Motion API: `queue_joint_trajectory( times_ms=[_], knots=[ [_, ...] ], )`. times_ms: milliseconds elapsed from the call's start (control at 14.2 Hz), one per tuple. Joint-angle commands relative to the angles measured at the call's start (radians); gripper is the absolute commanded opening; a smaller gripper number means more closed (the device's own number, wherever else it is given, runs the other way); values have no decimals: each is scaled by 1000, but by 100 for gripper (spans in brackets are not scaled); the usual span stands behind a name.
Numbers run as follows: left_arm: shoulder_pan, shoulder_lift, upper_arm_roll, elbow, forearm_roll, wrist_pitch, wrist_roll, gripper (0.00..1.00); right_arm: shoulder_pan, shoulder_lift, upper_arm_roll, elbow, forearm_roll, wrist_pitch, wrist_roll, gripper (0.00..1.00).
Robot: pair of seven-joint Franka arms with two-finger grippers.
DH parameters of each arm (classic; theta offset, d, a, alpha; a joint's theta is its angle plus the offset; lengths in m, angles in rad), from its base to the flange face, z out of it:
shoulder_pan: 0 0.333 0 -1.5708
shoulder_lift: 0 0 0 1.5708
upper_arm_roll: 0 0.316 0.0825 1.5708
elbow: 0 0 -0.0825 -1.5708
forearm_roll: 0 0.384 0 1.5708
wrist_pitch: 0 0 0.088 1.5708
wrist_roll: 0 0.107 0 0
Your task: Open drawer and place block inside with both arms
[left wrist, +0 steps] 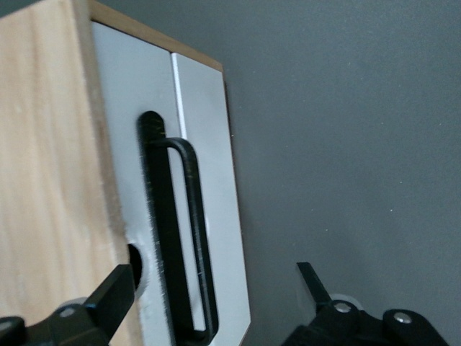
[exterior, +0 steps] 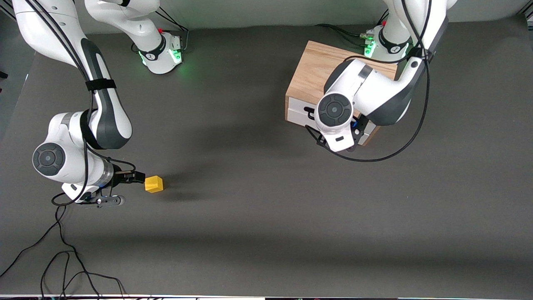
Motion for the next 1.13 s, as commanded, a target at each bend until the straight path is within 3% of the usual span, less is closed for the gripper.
queue_joint_trajectory(
  times_ms=[0, 211, 352, 1055],
  knots=[
    [-19, 0, 7, -20, 18, 18, -50, 100, 8, -30, -3, -28, 19, 15, -22, 100],
    [-33, 3, 9, -58, 18, 62, -60, 100, 7, -43, -3, -57, 31, 51, -84, 100],
    [-33, 16, 9, -59, 22, 70, -59, 100, 7, -66, -6, -119, 88, 116, -117, 100],
    [-25, 80, 13, -58, 59, 107, -41, 100, 7, -42, -6, -178, 93, 231, -120, 100]
  ],
)
